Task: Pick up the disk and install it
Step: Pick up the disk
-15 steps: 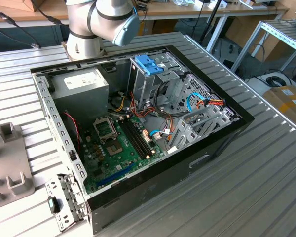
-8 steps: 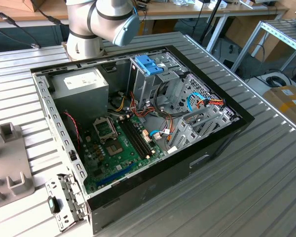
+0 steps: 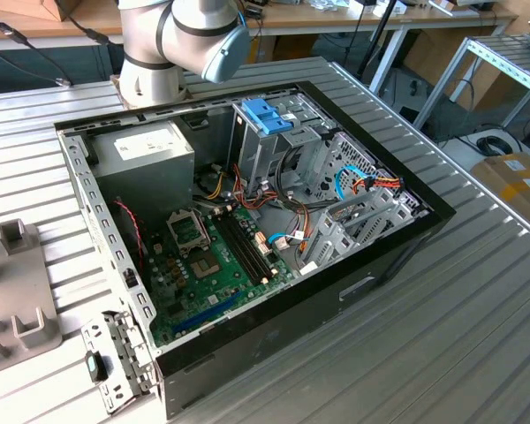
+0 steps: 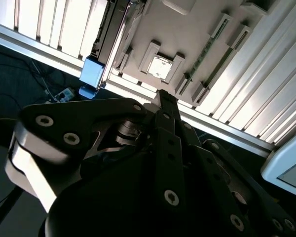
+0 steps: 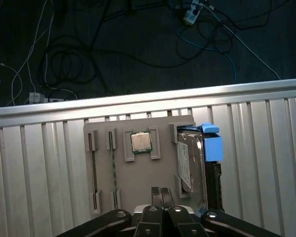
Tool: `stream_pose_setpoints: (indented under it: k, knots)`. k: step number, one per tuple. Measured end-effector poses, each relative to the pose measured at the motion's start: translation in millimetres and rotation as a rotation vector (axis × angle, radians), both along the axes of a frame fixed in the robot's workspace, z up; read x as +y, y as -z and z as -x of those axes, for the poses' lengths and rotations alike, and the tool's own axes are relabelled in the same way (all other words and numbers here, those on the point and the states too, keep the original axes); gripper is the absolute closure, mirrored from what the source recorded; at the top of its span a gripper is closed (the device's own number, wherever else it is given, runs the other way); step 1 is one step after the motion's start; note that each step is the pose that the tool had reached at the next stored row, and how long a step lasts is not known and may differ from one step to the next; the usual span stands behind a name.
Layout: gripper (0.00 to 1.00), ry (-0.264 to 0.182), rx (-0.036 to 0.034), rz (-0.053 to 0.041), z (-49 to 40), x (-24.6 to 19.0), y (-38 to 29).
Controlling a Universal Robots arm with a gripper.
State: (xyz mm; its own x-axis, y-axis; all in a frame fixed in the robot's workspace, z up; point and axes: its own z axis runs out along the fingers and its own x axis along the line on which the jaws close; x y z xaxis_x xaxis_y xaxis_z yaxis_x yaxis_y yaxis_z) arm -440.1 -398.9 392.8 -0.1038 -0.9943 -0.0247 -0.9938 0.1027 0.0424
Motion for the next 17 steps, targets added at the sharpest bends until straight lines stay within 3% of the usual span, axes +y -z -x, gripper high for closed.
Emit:
stream_pose_setpoints:
  k: [17]
  knots:
    - [0.89,-0.052,0.0000,0.0000,0.0,0.0,0.0]
